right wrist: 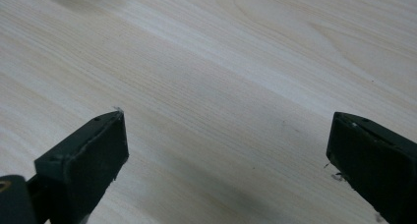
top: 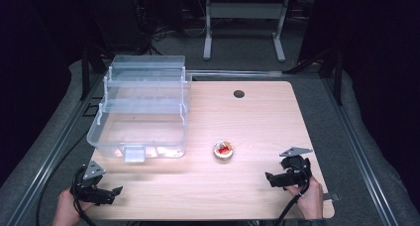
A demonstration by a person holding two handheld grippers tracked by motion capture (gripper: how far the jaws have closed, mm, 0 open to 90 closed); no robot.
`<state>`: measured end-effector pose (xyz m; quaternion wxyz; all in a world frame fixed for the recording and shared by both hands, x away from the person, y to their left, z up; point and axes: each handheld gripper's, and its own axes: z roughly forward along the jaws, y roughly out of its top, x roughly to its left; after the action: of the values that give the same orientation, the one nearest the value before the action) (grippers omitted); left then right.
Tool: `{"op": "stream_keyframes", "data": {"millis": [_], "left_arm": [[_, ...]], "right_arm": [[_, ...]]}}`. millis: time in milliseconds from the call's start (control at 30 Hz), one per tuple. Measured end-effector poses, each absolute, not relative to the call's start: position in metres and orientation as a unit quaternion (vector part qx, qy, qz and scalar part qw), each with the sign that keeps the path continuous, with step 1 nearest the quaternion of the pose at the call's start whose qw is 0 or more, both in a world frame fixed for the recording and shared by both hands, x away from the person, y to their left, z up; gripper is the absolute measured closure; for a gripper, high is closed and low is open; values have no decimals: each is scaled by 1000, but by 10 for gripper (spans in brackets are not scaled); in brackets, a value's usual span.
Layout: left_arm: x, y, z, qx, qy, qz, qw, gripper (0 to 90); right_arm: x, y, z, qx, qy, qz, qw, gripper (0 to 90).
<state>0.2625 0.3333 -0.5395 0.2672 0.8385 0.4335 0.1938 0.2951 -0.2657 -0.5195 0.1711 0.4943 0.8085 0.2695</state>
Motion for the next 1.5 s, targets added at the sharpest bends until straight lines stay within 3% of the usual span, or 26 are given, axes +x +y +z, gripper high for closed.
{"op": "stream_keyframes", "data": {"millis": [667, 1100, 1500], "left_arm": [[266, 336, -536, 839, 451, 166, 256, 3], [268, 335, -538, 841, 453, 150, 255, 1], [269, 336, -540, 841, 455, 145, 254, 0]], "right_arm": [[320, -235, -497, 450, 840, 257, 158, 5], [361, -185, -481, 394, 880, 230, 133, 0], [400, -132, -487, 359, 907, 194, 103, 0]]}}
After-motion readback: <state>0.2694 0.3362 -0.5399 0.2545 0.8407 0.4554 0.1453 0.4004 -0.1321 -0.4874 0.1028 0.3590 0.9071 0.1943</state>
